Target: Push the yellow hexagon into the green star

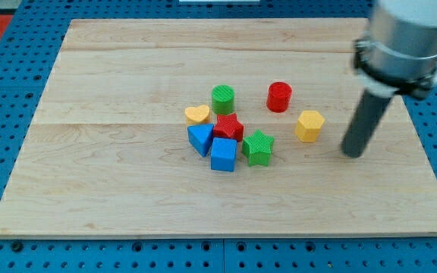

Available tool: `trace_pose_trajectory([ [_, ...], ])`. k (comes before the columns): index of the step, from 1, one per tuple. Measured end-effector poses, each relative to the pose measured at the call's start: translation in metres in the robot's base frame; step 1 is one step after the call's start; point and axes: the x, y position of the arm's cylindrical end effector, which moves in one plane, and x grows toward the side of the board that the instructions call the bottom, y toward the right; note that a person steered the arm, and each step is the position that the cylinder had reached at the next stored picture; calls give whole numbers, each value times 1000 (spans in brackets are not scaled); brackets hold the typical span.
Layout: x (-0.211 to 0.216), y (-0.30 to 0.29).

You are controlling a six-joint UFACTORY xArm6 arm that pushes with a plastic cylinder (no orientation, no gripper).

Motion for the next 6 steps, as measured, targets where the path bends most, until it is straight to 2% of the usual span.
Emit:
trace_pose_trajectory([
  [1, -37, 13],
  [2, -48, -32],
  [4, -35, -103],
  [5, -35, -92],
  [6, -27, -37],
])
